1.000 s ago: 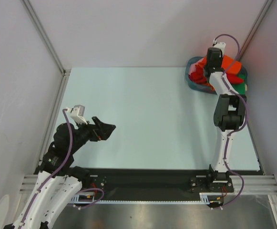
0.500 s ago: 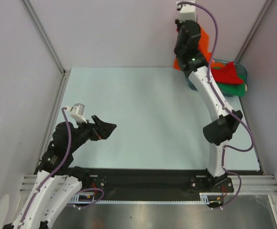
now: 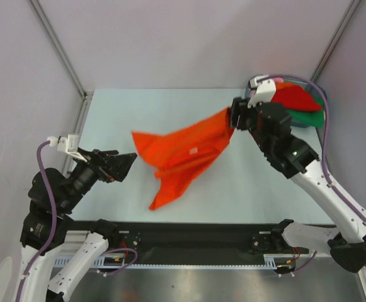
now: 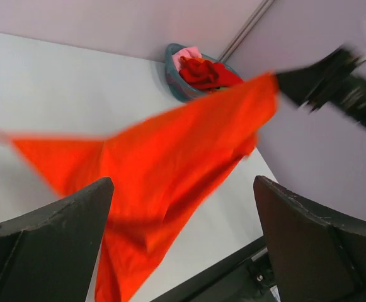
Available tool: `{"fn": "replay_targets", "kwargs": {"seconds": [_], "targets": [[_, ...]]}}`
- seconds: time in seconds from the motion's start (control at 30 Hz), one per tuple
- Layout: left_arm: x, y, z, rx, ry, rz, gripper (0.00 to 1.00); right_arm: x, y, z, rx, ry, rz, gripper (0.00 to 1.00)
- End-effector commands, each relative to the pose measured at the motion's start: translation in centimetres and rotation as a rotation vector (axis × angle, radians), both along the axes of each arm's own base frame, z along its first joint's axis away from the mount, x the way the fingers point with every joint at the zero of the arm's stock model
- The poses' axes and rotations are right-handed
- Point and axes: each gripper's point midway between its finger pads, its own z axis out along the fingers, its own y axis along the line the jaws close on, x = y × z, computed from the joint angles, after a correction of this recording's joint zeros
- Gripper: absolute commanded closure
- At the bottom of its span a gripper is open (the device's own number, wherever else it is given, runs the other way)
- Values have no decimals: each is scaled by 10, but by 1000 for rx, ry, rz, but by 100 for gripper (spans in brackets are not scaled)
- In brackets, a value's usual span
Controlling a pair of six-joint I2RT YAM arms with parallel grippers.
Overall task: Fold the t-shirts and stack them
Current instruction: Move the tshirt to the center of the board, then flatten the tshirt out
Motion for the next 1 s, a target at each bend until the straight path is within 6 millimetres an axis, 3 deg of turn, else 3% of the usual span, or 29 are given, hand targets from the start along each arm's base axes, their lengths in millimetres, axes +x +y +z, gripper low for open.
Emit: {"fn": "replay_targets", "kwargs": {"seconds": [0.0,0.03,0.1,0.13,0.17,0.23,0.27,0.4,0.47,0.6,0.7,0.77,0.83,0.97], "targets": [[-7,6,8,11,-14,13,0,-29,14,-156,75,437,91,31],[-5,5,6,13,-3,13,1,-29,-1,-177,104,497,57,27],[2,2,-8,28,35,11,4,-56,-3,-226,175,664,96,23],[6,0,-14,38,50,3,16,-63,-2,-237,191,697,115,23],[17,-9,-41,72,125,-25,21,-70,5,-239,205,704,168,23],[32,-21,-73,95,220,-57,25,-81,18,-246,191,715,254,24],[47,-31,-120,129,382,-75,26,-90,34,-244,176,715,320,24],[55,-69,-205,242,600,-120,33,-96,50,-258,66,750,334,24],[49,-77,-230,301,625,-107,34,-102,48,-279,15,788,307,24],[23,-105,-266,292,664,-168,48,-121,41,-316,-4,864,270,31],[8,-110,-290,320,678,-159,51,-131,32,-333,18,888,244,33],[5,-110,-305,332,702,-126,48,-125,23,-335,39,863,206,33],[-4,-113,-320,348,740,-125,31,-124,15,-344,55,873,180,32],[-6,-116,-336,279,764,-99,32,-116,3,-350,85,872,159,31]]}}
